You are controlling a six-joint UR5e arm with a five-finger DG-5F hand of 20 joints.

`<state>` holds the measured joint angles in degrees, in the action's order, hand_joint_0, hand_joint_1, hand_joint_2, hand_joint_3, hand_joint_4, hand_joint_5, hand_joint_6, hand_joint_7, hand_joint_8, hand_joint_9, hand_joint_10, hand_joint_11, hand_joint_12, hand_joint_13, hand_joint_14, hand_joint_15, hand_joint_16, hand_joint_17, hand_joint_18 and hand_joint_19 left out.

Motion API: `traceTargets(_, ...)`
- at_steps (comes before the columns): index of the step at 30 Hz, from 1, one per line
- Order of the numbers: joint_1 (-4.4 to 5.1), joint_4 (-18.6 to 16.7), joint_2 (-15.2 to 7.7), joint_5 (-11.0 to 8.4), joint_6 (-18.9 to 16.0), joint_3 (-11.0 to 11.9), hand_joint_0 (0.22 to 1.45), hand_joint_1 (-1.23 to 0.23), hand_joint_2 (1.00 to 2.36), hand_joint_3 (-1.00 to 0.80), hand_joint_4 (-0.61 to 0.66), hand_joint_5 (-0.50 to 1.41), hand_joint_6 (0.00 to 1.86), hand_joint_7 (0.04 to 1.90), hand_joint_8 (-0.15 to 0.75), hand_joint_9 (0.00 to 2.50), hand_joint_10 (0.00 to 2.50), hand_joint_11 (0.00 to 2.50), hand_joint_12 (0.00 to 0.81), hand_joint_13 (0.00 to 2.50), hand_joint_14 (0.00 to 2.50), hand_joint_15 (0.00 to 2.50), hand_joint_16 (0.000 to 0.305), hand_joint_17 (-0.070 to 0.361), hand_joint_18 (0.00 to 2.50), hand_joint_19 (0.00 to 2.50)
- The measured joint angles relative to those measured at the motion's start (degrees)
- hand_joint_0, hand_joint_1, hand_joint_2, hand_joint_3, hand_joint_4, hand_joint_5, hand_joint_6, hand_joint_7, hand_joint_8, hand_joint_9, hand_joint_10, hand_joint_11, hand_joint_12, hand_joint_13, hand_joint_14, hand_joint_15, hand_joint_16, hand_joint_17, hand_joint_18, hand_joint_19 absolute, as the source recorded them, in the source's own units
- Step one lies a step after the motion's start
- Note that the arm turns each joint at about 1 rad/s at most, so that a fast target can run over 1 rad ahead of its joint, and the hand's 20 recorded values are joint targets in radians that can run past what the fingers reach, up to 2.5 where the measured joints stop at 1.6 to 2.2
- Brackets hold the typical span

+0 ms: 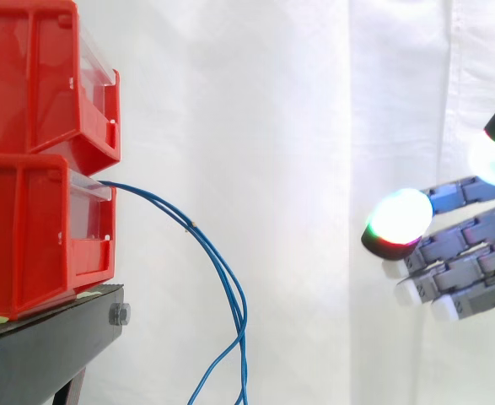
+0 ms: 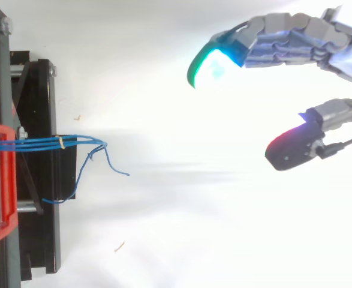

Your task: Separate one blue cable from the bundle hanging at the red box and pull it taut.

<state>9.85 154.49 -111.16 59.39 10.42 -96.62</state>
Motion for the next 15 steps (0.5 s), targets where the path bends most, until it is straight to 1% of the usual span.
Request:
traceTargets(4, 0.00, -2.06, -1.35, -0.26, 0.40, 0.33, 0.50, -0.70, 1.00, -0.50, 0.18, -0.26, 0.50, 0.90, 0.237, 0.26, 0.01, 0.36, 0.364, 0.42, 0.01, 0.13, 0.048, 0.108, 0.42, 0.01)
traceTargets(7, 0.02, -2.85, -1.66, -1.24, 1.82, 0.72, 0.50, -0.69, 1.00, -0.50, 0.19, -0.26, 0.50, 0.90, 0.239, 0.26, 0.01, 0.38, 0.365, 0.42, 0.00, 0.14, 0.048, 0.108, 0.41, 0.01)
traceTargets(12, 0.01, -3.13, -2.40, -2.80, 3.35, 1.55, 0.50, -0.68, 1.00, -0.50, 0.19, -0.26, 0.50, 0.90, 0.242, 0.26, 0.01, 0.37, 0.364, 0.42, 0.00, 0.14, 0.048, 0.108, 0.41, 0.01)
traceTargets(15, -0.02, -3.03, -3.74, -3.18, 3.35, 2.69, 0.49, -0.67, 1.00, -0.50, 0.19, -0.26, 0.50, 0.90, 0.244, 0.27, 0.01, 0.37, 0.365, 0.42, 0.00, 0.14, 0.048, 0.108, 0.41, 0.01)
